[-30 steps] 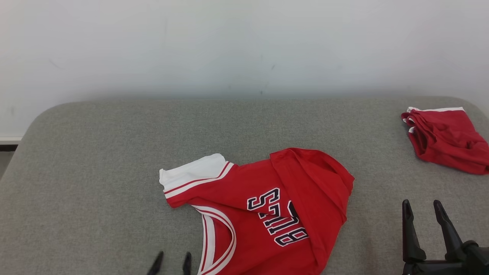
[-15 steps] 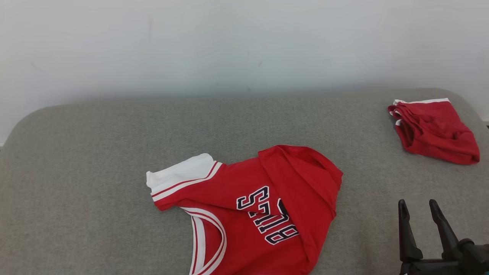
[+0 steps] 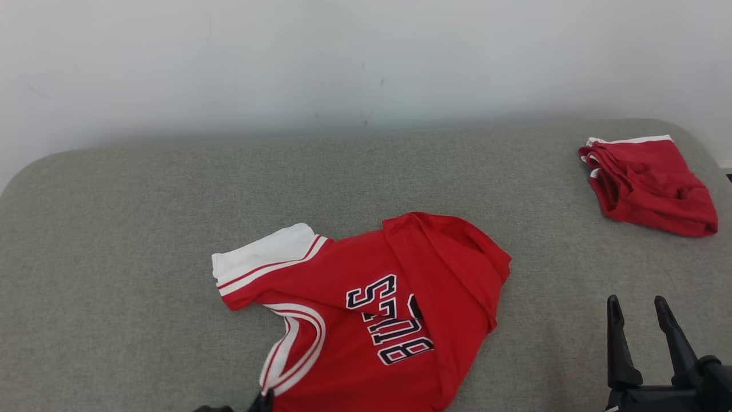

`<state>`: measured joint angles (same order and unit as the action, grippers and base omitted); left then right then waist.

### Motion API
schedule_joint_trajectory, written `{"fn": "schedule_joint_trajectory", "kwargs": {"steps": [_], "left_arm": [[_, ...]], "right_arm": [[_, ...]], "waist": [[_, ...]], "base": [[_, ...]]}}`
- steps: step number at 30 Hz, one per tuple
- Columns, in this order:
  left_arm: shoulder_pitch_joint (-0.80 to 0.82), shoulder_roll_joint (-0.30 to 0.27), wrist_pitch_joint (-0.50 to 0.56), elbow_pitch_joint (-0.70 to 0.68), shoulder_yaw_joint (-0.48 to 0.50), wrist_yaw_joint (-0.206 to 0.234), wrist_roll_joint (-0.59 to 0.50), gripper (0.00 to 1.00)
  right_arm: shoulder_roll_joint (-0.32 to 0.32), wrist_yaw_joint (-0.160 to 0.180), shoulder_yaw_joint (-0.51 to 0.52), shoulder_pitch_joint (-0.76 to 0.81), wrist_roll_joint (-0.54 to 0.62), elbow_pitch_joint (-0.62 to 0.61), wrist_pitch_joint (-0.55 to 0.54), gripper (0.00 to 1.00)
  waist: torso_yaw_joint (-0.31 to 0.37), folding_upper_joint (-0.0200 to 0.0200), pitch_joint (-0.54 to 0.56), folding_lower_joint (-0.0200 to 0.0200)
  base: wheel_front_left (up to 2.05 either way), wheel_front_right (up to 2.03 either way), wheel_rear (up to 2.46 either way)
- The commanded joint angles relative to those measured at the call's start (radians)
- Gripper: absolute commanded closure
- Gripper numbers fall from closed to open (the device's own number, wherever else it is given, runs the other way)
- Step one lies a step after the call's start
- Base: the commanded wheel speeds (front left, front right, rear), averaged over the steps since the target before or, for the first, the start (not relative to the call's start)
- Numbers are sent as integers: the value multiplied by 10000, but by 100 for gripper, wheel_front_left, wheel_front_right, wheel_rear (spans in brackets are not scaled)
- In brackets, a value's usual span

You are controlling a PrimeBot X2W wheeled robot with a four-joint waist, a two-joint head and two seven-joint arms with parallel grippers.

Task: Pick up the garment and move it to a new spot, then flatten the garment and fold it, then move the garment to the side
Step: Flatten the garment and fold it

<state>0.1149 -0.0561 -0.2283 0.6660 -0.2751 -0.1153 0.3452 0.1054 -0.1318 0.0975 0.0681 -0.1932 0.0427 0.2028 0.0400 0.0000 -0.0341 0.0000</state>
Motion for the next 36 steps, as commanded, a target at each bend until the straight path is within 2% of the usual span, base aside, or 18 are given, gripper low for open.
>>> {"fn": "schedule_joint_trajectory", "kwargs": {"steps": [1,11,14,15,16,17,23,30,36], "left_arm": [[175,-240,-140,-135,233,108,89,100],[263,-1605,-347,-1300,1569,486,396,100],[290,-1745,-348,-1262,1684,525,466,100],[281,-1782,-349,-1223,1699,549,443,74],[303,-1808,-355,-1219,1732,595,428,9],[320,-1785,-364,-1245,1771,620,441,0],[-8,-1437,-383,-2038,1950,795,306,0],[-801,-1015,-370,-4130,2645,924,-361,0],[-1420,-717,-370,-5350,3112,608,-874,0]], "right_arm": [[-53,26,45,55,26,-25,31,0],[-133,26,21,-63,17,188,134,0],[-114,26,19,-130,-4,269,161,0],[-107,26,18,-144,-15,294,165,0],[-104,26,15,-159,-21,325,171,0],[-104,26,16,-168,-24,353,184,0],[-103,26,107,-33,-34,448,220,0],[-40,26,-63,6,-109,535,254,0],[-2,26,-280,-57,-209,716,254,0]], "waist": [[-90,0,-2,0],[-230,0,-5,0],[-166,0,-25,0],[-147,0,-29,0],[-133,0,-28,0],[-127,0,-20,0],[-252,0,145,0],[-652,0,433,0],[-989,0,546,0]], "base": [[0,0,0],[0,0,0],[0,0,0],[0,0,0],[0,0,0],[0,0,0],[0,0,0],[0,0,0],[0,0,0]]}}
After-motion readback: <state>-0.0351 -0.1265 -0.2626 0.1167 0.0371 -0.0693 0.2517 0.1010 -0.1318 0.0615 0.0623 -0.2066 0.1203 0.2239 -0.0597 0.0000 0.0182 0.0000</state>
